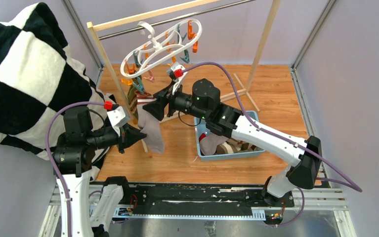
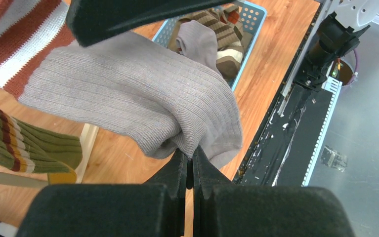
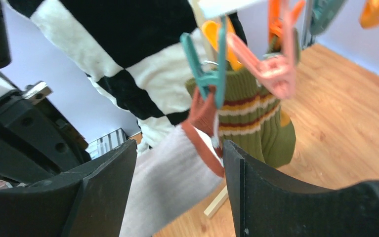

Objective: Remove the socks clipped to the hanger
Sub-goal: Remove the sock from the hanger, then place the sock in the bin.

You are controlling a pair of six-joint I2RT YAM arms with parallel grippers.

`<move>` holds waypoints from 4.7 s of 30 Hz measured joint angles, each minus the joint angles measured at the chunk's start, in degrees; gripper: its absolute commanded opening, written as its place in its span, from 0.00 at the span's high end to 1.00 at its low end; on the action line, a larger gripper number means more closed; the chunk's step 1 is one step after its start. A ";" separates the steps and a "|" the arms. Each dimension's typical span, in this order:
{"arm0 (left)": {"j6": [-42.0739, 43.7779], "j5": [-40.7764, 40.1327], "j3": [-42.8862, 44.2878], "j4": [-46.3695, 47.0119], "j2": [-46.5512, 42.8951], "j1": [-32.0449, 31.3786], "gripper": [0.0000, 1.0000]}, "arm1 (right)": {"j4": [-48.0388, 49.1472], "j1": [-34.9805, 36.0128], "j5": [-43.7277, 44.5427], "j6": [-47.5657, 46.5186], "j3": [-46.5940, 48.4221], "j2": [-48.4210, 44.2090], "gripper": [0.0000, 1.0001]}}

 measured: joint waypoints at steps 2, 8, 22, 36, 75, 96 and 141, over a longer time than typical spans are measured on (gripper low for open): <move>0.00 0.00 -0.04 0.00 0.02 0.00 1.00 | 1.40 1.49 0.70 -2.69 0.55 0.42 0.26; -0.02 0.00 -0.07 0.00 0.02 0.00 1.00 | 5.29 3.74 2.54 -8.74 2.12 3.45 0.24; -0.85 0.02 -0.04 0.00 0.00 0.00 1.00 | 11.58 3.74 8.37 -18.49 8.02 10.47 0.23; -1.53 0.02 0.00 0.02 -0.04 0.00 1.00 | 18.49 2.86 5.88 -18.88 8.55 11.96 0.48; 2.89 -0.20 -2.03 0.02 -3.76 0.00 1.00 | 15.80 -4.24 -31.71 -5.95 -20.02 -9.70 0.13; 3.85 -2.89 -1.64 0.24 -1.92 0.00 0.00 | 8.13 -4.83 -27.63 -3.67 -19.43 -6.62 1.00; -10.12 -26.47 -2.78 7.13 2.80 0.50 0.00 | -3.39 -27.61 -0.07 5.51 -51.28 -13.84 0.39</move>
